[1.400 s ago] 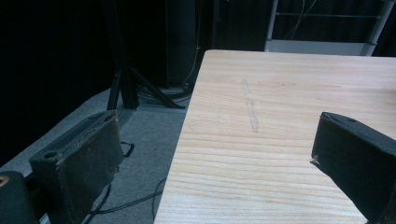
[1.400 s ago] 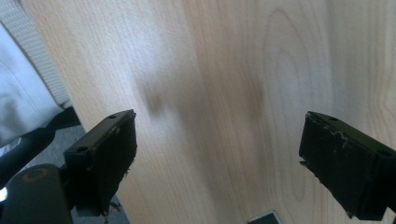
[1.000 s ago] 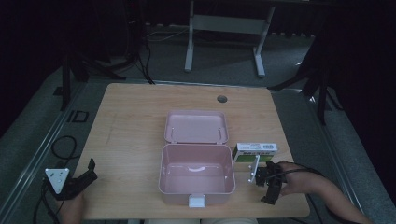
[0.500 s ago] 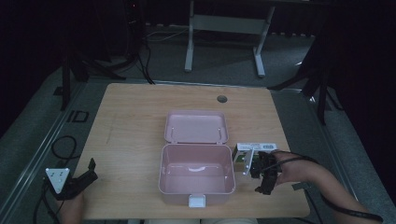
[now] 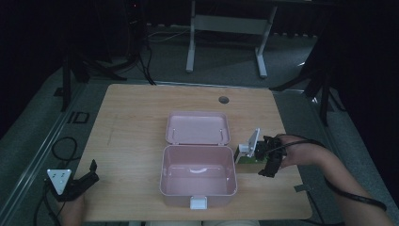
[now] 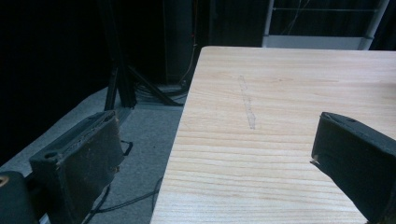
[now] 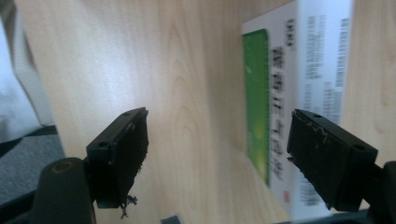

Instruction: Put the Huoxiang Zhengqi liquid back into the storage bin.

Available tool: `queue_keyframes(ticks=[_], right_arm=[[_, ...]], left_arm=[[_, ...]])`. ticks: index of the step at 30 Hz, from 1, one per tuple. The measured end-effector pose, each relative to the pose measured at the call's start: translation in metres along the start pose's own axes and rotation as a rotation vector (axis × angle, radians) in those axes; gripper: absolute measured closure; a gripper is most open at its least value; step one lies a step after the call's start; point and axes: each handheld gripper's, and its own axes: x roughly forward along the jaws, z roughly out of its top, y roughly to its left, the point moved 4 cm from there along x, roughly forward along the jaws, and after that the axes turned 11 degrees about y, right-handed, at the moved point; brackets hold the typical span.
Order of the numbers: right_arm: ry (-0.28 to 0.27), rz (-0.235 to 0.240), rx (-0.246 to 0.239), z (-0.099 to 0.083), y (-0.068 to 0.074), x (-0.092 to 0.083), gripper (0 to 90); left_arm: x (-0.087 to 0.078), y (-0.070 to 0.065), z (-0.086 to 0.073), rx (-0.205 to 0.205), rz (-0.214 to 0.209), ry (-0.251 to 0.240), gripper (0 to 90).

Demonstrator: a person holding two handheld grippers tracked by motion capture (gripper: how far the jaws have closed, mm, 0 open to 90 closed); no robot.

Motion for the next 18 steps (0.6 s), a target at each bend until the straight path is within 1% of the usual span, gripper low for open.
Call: queue_keyframes(ticks=[1,2,3,4,6,10,12,13,15,18], right_arm=[[0.0,0.0,0.0,0.0,0.0,0.0,20.0],[0.001,-0.002,-0.009,0.001,-0.005,-0.002,20.1],[0.001,-0.002,-0.009,0.001,-0.005,-0.002,20.1],[0.015,-0.005,-0.006,0.001,-0.011,-0.002,20.6],[0.036,-0.009,-0.021,0.001,-0.016,-0.001,21.3],[0.064,-0.018,-0.032,0.005,-0.029,0.003,23.0],[0.077,-0.003,-0.035,0.007,-0.036,0.006,24.1],[0.081,-0.002,-0.034,0.007,-0.039,0.007,26.4],[0.082,0.009,-0.031,0.009,-0.045,0.01,27.5],[0.091,0.006,-0.027,0.01,-0.053,0.016,29.9]], left_arm=[[0.0,0.0,0.0,0.0,0.0,0.0,2.1],[0.0,0.0,0.0,0.001,0.0,0.0,2.1],[0.0,0.0,0.0,0.001,0.0,0.0,2.1],[0.0,-0.001,0.0,0.001,-0.001,0.0,2.1],[0.0,0.0,0.0,0.0,0.0,0.001,2.1],[0.001,-0.001,0.0,0.005,0.0,0.004,2.1],[0.001,-0.001,0.0,0.006,0.0,0.004,2.1],[0.001,-0.001,0.0,0.007,-0.001,0.004,2.1],[0.001,-0.001,0.0,0.007,-0.001,0.004,2.1],[0.001,-0.001,0.0,0.009,-0.002,0.006,2.1]])
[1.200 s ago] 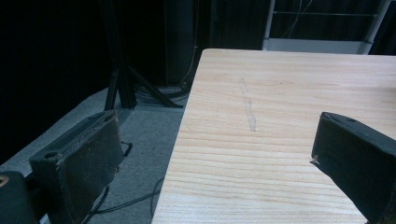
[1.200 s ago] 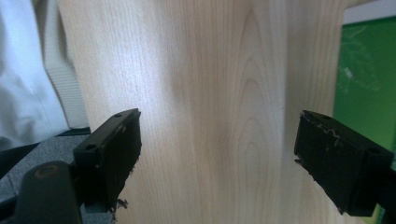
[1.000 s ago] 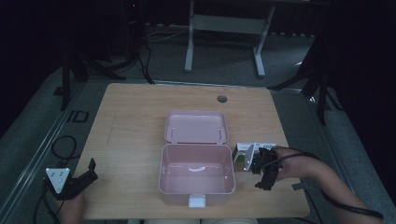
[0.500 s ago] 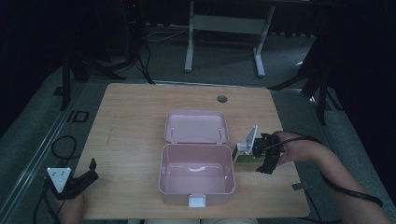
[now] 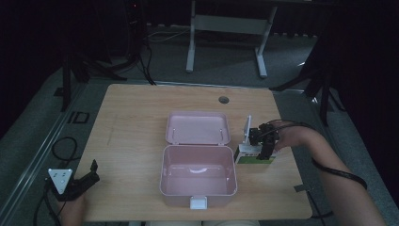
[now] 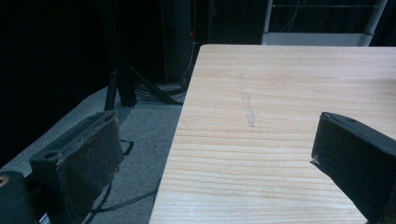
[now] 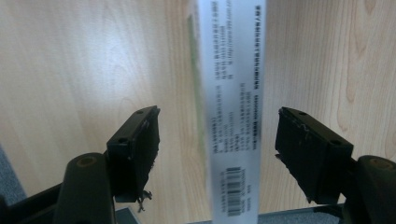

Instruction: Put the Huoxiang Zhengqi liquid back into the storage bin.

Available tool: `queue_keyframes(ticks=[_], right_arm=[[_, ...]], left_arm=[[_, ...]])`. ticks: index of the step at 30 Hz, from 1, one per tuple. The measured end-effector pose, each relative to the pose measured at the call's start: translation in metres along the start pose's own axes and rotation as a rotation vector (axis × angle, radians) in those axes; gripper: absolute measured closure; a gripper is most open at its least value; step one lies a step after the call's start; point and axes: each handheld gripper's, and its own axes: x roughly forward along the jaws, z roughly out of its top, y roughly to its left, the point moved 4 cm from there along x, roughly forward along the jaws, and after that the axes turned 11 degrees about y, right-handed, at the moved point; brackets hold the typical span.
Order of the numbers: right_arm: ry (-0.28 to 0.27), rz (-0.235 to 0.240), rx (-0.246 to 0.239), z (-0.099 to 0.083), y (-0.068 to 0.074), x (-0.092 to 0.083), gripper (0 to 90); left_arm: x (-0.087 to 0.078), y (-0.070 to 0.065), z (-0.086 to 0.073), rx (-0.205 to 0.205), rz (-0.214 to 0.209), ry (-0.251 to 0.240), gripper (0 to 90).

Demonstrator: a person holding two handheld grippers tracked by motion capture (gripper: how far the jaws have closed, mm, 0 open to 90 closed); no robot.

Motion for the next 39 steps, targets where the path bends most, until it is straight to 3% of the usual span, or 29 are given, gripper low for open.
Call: queue_keyframes(ticks=[6,28,33,39], right_arm=[[0.01,0.039,-0.046,0.007,-0.003,0.011,40.2],[0.034,0.005,-0.059,0.013,-0.005,0.032,60.6],[0.029,0.008,-0.072,0.012,-0.003,0.032,61.4],[0.031,0.05,-0.08,0.01,0.004,0.03,61.5]], left_arm=[[0.0,-0.001,0.0,0.008,0.002,0.006,2.1],[0.001,-0.002,0.0,0.018,0.003,0.009,2.1],[0.001,-0.002,0.0,0.017,0.002,0.01,2.1],[0.001,-0.002,0.0,0.016,0.001,0.013,2.1]])
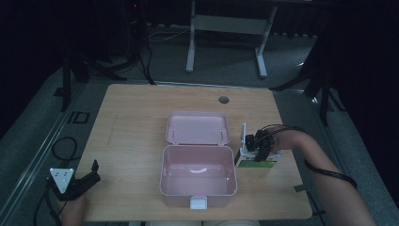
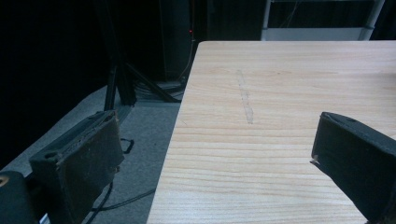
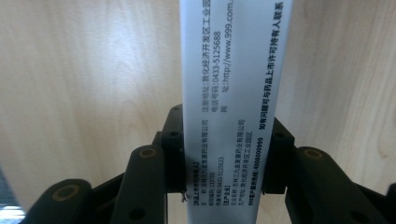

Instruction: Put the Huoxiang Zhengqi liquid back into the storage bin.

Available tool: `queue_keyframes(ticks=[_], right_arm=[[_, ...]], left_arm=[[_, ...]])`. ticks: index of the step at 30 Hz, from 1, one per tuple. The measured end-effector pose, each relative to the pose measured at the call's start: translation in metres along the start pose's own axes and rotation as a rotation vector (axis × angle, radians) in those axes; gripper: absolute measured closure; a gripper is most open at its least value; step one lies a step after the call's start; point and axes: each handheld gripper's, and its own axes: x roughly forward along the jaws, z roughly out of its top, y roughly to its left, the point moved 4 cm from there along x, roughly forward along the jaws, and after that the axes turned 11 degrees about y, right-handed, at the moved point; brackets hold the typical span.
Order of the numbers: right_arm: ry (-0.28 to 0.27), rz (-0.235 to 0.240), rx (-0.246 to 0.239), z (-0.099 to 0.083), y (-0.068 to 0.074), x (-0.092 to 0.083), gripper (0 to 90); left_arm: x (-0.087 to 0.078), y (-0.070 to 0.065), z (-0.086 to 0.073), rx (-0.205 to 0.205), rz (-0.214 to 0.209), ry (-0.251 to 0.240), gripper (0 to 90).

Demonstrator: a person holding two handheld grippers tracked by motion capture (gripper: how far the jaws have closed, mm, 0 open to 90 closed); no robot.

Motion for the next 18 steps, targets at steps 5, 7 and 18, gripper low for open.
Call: queue_keyframes(ticks=[5,7,18], right_arm=[[-0.007,0.023,0.007,-0.002,0.012,-0.003,61.6],[-0.001,0.023,0.0,-0.002,0.018,-0.004,61.6],[0.016,0.044,-0.007,-0.004,0.043,-0.004,61.6]], left_arm=[[0.0,0.0,0.0,0.0,0.001,0.0,2.1],[0.0,0.0,0.0,-0.001,0.001,0.0,2.1],[0.0,0.0,0.0,-0.003,0.002,-0.001,2.1]])
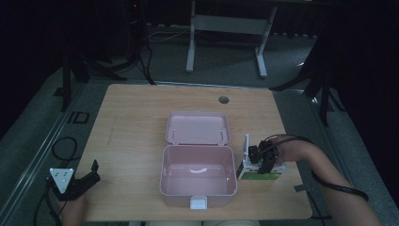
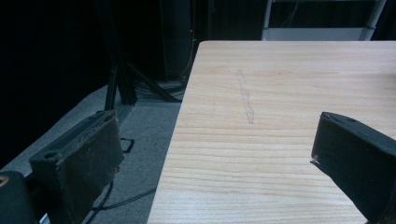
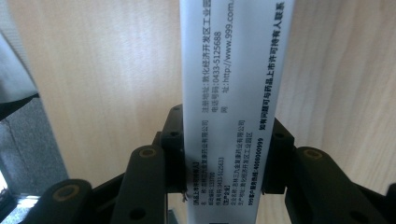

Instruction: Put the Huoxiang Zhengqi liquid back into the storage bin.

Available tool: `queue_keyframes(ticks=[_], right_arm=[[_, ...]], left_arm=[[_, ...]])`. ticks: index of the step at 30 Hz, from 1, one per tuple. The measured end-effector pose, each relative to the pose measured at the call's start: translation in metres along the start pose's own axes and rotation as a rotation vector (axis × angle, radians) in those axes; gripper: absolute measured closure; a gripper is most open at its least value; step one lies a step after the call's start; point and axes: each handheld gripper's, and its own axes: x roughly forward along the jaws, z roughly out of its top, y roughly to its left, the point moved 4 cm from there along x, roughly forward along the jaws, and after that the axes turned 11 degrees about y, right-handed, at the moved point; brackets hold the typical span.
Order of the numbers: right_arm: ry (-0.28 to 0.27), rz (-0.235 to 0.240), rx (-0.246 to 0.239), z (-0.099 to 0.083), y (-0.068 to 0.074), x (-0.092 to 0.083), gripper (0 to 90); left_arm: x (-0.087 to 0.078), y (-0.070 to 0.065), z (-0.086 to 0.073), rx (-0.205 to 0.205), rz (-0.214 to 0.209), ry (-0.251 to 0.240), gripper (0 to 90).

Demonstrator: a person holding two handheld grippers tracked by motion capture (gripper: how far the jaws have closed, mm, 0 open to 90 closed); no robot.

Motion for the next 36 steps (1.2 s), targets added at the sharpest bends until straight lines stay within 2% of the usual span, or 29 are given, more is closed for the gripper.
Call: queue_keyframes(ticks=[11,15,18,23,24,27,32,36], right_arm=[[0.019,0.036,0.018,-0.007,0.024,-0.005,61.7],[0.029,0.033,0.029,-0.009,0.029,-0.009,61.6],[0.03,0.015,0.03,-0.011,0.038,-0.019,61.6],[0.023,-0.002,0.032,-0.014,0.044,-0.033,61.6],[0.009,-0.005,0.04,-0.015,0.047,-0.04,61.6],[-0.002,0.004,0.048,-0.018,0.05,-0.049,61.7],[0.02,0.001,0.052,-0.02,0.054,-0.061,61.6],[0.022,0.01,0.073,-0.023,0.054,-0.078,61.7]], left_arm=[[0.0,0.001,0.0,-0.003,0.001,-0.001,2.1],[0.0,0.0,0.0,-0.003,0.001,0.0,2.1],[0.0,0.0,0.0,-0.003,0.003,0.0,2.1],[0.0,0.0,0.0,-0.003,0.004,0.001,2.1],[0.0,0.0,0.0,-0.004,0.004,0.001,2.1],[0.0,0.0,0.0,-0.005,0.004,0.001,2.1],[0.0,0.001,0.0,-0.008,0.004,0.001,2.1],[0.0,0.0,0.0,-0.007,0.003,0.0,2.1]])
